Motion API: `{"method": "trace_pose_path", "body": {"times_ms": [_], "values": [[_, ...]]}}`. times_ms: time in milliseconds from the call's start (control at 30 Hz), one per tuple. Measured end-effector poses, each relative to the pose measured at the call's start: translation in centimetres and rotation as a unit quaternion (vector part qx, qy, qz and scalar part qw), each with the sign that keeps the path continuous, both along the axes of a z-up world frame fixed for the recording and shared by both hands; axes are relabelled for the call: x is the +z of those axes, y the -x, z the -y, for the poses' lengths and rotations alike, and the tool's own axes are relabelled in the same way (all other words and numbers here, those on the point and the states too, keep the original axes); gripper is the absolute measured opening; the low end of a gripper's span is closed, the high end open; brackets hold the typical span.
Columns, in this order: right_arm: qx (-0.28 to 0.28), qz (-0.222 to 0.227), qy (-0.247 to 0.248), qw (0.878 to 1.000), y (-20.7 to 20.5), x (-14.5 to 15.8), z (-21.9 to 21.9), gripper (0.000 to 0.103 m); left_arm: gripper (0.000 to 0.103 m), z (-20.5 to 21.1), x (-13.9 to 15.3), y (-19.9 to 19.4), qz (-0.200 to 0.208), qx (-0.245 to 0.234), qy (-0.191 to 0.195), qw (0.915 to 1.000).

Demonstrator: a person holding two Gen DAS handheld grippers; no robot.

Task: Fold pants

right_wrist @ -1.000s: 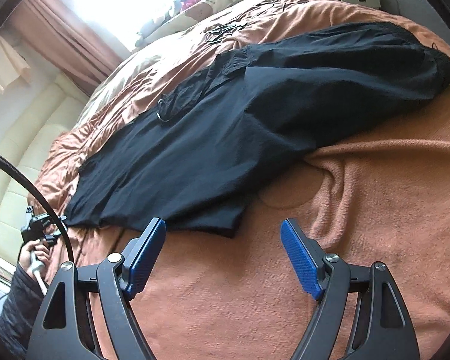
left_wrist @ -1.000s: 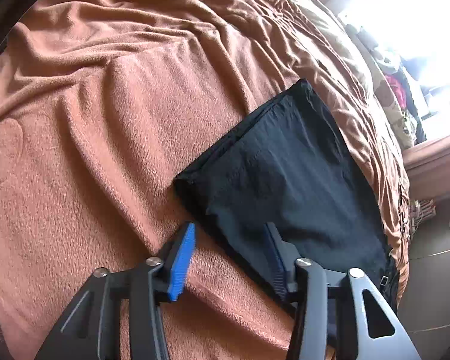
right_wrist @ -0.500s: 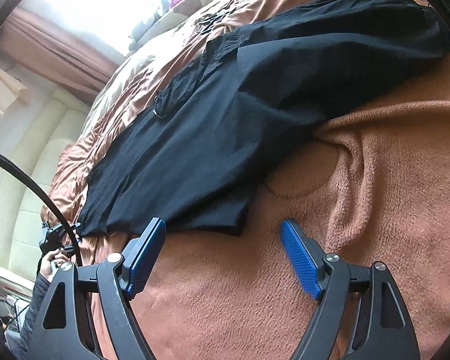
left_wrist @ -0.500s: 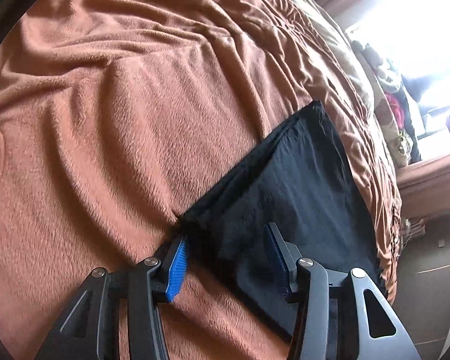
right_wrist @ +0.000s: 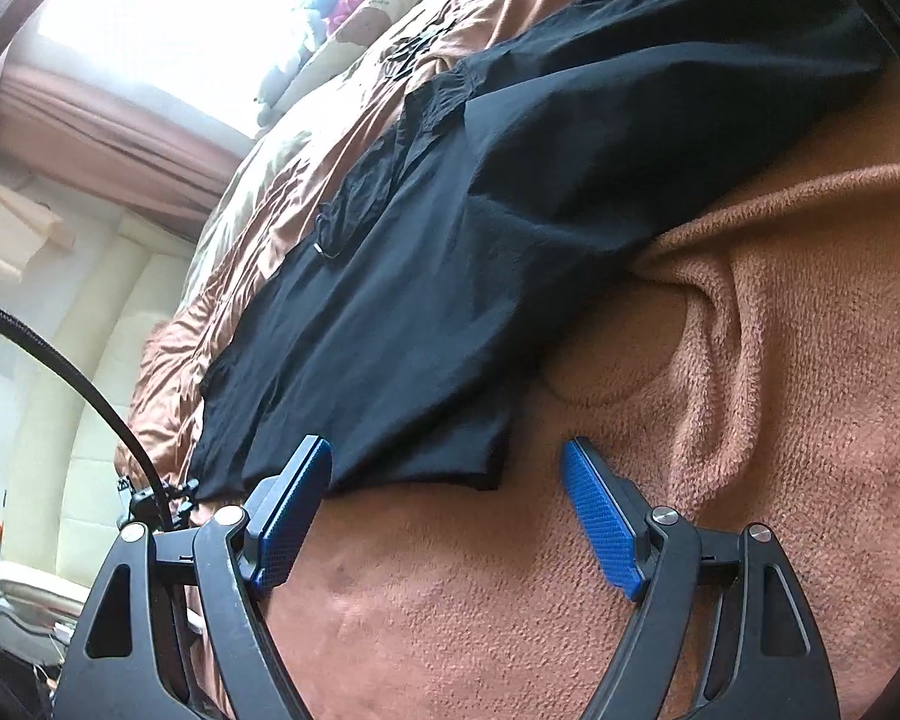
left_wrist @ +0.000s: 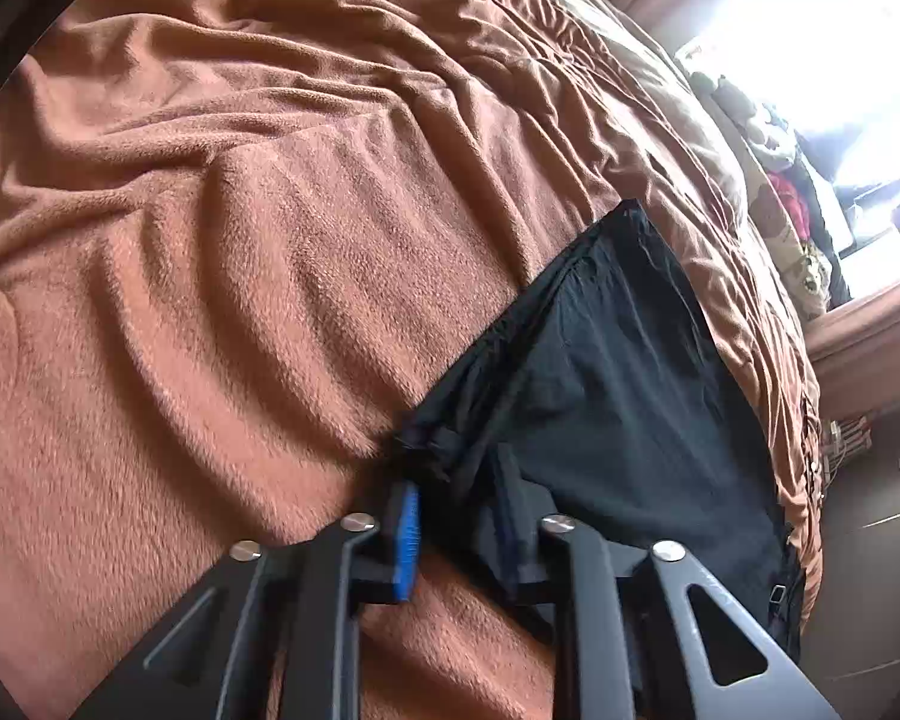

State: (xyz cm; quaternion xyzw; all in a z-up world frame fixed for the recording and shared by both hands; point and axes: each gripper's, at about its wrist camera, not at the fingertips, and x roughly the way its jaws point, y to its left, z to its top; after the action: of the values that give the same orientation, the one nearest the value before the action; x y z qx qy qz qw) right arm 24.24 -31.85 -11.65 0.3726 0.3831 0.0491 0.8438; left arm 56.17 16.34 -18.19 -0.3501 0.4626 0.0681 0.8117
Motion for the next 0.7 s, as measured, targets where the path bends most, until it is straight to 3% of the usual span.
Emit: {"method": "trace_pose_path", "body": {"times_ms": [100,233,367,400,467,533,633,700], "values": [[-0.006,0.004,-0.007,1.000,-0.1,-0.1,0.1,0.076,0.012,0.0,0.1,-0.1,0.005,-0.005,-0.005,1.0000],[-0.001,0.001,-0.036,0.999,-1.0,-0.7,0.0,0.057,0.010,0.1,0.7,-0.1,0.010,-0.009,-0.013,0.9998],[-0.006,-0.004,-0.054,0.999,-1.9,-1.4,-0.1,0.055,0.009,0.1,1.6,-0.5,0.021,-0.013,-0.017,0.9995],[-0.012,-0.001,-0.065,0.998,-2.0,-1.7,0.0,0.051,0.009,0.1,1.7,-0.6,0.023,-0.014,-0.019,0.9994],[-0.020,-0.005,-0.077,0.997,-2.4,-2.4,0.3,0.021,0.009,0.2,2.0,-0.8,0.025,-0.015,-0.021,0.9993],[-0.030,-0.011,-0.089,0.995,-2.5,-3.3,0.6,0.006,0.008,0.3,2.3,-1.0,0.029,-0.017,-0.018,0.9993],[-0.035,0.004,-0.108,0.993,-2.2,-3.4,1.2,0.002,0.008,0.3,3.1,-0.9,0.039,-0.020,-0.016,0.9989],[-0.030,0.017,-0.094,0.995,-1.9,-2.6,0.9,0.002,0.008,0.3,3.9,-0.8,0.048,-0.025,-0.016,0.9984]]}}
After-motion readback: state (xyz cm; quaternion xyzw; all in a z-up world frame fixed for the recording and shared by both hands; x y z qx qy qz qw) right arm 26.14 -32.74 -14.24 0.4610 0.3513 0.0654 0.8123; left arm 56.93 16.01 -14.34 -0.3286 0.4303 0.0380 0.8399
